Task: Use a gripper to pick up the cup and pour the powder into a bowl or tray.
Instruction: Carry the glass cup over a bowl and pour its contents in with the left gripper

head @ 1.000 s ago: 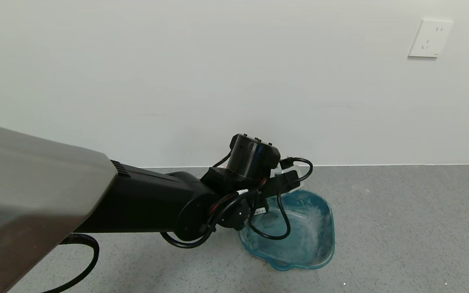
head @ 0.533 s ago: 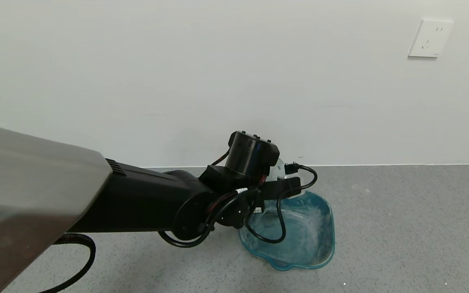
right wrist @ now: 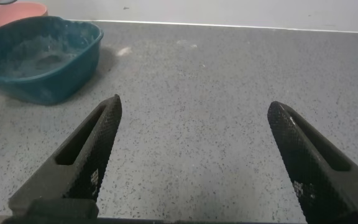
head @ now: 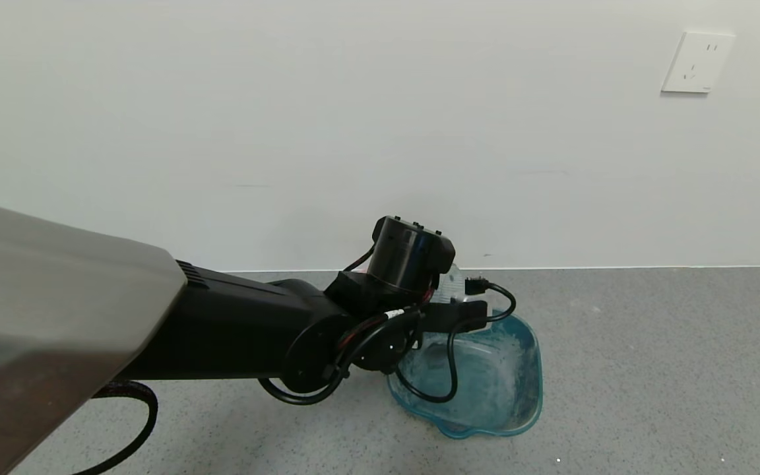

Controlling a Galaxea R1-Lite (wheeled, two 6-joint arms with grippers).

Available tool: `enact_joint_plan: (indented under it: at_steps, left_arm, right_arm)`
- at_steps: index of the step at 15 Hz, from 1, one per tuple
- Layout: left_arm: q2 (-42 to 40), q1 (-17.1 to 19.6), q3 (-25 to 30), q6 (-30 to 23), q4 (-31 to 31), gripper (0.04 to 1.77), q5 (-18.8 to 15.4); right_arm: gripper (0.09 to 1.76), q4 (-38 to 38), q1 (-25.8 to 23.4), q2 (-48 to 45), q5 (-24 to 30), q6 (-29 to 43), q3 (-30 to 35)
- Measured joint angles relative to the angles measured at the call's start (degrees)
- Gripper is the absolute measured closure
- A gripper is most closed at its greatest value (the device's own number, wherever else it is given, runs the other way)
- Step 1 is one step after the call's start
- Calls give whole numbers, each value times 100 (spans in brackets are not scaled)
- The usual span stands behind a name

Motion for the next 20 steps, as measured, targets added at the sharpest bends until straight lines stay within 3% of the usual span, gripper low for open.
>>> enact_joint_plan:
  at_steps: [5, 9, 20]
  left_arm:
    - [-9, 4, -72, 568, 22, 53, 141]
    - [-9, -16, -162, 780, 83, 53, 444]
    - [-22, -50, -450, 1373, 107, 53, 772]
  right_arm:
    - [14, 0, 0, 0, 0, 0, 0]
    - [14, 0, 0, 0, -2, 0, 0]
    - [14, 0, 0, 0, -2, 0, 0]
